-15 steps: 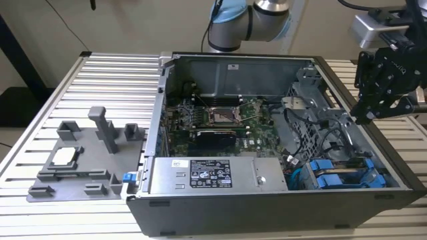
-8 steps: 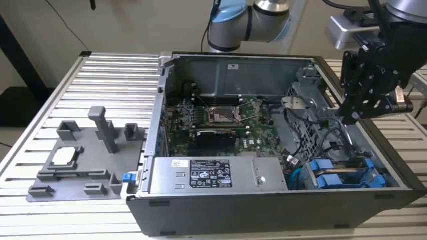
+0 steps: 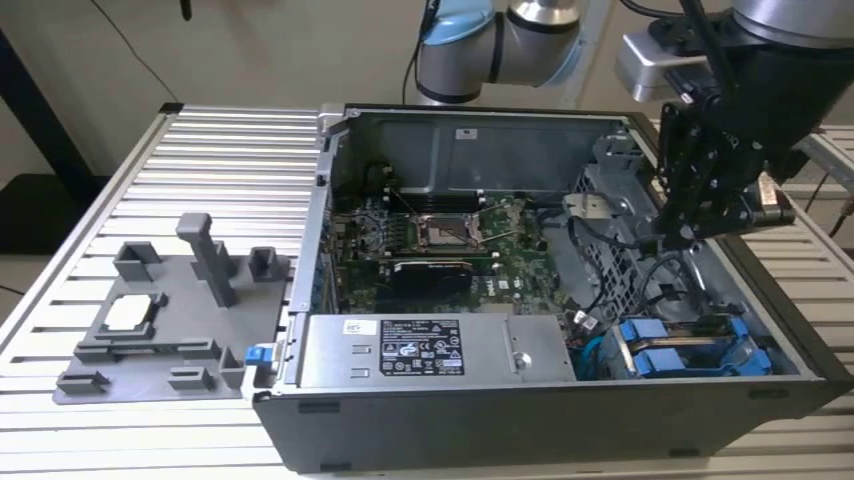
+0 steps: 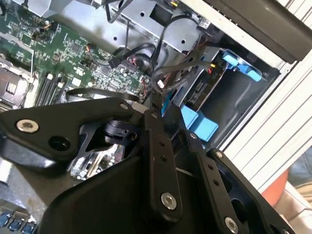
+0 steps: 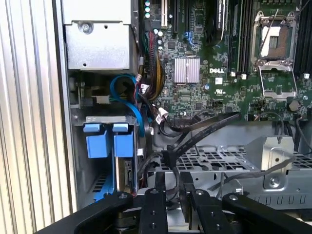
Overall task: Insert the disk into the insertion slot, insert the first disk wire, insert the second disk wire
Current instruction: 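Insert the first disk wire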
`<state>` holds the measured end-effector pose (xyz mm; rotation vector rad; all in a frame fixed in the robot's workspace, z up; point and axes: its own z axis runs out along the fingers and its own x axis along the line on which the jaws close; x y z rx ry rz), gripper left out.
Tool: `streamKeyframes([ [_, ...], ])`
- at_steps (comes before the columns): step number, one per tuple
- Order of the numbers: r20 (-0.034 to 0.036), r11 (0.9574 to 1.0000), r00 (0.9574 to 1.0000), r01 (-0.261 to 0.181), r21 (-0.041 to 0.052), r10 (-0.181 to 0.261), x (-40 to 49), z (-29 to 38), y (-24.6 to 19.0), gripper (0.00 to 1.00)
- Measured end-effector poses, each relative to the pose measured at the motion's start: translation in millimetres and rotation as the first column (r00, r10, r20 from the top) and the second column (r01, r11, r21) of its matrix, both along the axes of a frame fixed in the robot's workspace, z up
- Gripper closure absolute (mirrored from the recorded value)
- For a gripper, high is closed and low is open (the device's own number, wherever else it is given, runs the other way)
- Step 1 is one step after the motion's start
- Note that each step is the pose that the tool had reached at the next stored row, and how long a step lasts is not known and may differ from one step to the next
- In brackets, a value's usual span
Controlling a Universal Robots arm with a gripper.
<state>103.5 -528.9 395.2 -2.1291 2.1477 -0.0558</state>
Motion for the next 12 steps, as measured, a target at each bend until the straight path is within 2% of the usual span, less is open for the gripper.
streamKeyframes([
  [7,0.0041,0.9997,0.9998,-0.021,-0.0146,0.021,-8.8,-2.3,0.0,0.73],
  [9,0.0039,0.9993,0.9996,-0.029,-0.0221,0.029,-10.1,-2.6,0.0,0.73],
  [12,0.0033,0.9984,0.9991,-0.042,-0.0384,0.042,-12.0,-3.1,0.0,0.73],
])
